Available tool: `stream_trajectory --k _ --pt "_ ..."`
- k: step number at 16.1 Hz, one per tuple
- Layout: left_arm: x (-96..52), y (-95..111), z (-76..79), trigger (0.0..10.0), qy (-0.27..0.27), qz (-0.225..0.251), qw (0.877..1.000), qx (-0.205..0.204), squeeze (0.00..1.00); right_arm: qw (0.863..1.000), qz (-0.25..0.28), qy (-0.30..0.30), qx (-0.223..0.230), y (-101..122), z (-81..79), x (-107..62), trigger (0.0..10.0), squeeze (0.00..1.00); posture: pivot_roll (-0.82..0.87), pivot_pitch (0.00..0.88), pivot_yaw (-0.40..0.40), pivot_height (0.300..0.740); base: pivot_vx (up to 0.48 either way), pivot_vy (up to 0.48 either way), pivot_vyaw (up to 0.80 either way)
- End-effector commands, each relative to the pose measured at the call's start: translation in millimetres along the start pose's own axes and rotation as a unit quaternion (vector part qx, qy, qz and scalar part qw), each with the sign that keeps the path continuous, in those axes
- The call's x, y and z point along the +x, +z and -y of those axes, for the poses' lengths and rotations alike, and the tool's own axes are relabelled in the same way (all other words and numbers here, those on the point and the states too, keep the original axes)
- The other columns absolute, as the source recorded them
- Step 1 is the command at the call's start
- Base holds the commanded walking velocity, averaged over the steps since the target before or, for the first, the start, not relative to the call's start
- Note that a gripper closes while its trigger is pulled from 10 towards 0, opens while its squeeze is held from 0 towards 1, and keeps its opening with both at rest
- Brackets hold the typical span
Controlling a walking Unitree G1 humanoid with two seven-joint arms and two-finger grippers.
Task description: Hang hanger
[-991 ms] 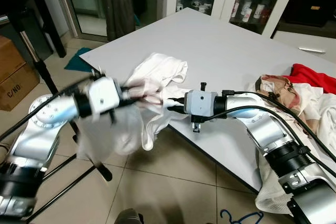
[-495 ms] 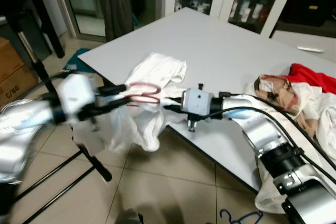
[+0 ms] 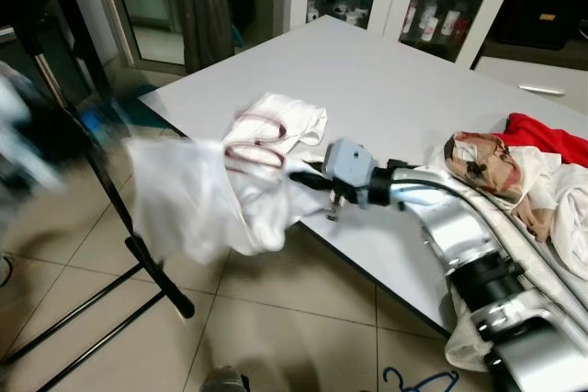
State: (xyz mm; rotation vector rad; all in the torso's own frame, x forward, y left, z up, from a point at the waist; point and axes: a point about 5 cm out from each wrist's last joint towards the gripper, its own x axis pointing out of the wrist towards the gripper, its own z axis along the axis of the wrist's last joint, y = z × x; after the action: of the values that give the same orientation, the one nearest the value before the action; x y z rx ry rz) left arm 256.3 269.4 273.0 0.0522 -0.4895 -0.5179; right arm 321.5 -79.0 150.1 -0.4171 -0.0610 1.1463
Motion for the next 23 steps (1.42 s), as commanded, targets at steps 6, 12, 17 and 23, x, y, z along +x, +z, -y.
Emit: stream_trajectory --k 6,12,17,23 --pt "-48.0 -41.1 0.9 10.0 0.321 0.001 0.946 -0.050 0.00 0.992 0.059 -0.052 0.094 4.2 -6.2 2.9 1.9 0.00 0.13 0.000 -0.006 0.740 0.000 0.000 0.00" --pt "-62.0 -61.9 52.9 10.0 0.375 -0.067 0.924 -0.020 0.00 0.987 0.084 -0.072 0.118 14.0 -3.2 5.7 10.0 0.00 0.14 0.000 -0.007 0.740 0.000 0.000 0.00" --pt "-54.4 -69.2 67.3 10.0 0.376 -0.073 0.923 -0.025 0.00 0.985 0.089 -0.080 0.126 15.8 -4.5 5.1 10.0 0.00 0.13 0.000 0.002 0.740 0.000 0.000 0.64" --pt "-47.7 -70.0 69.2 10.0 0.355 -0.074 0.932 -0.005 0.00 0.984 0.093 -0.086 0.124 19.4 -3.0 5.1 10.0 0.00 0.13 0.000 0.009 0.740 0.000 0.000 0.80"
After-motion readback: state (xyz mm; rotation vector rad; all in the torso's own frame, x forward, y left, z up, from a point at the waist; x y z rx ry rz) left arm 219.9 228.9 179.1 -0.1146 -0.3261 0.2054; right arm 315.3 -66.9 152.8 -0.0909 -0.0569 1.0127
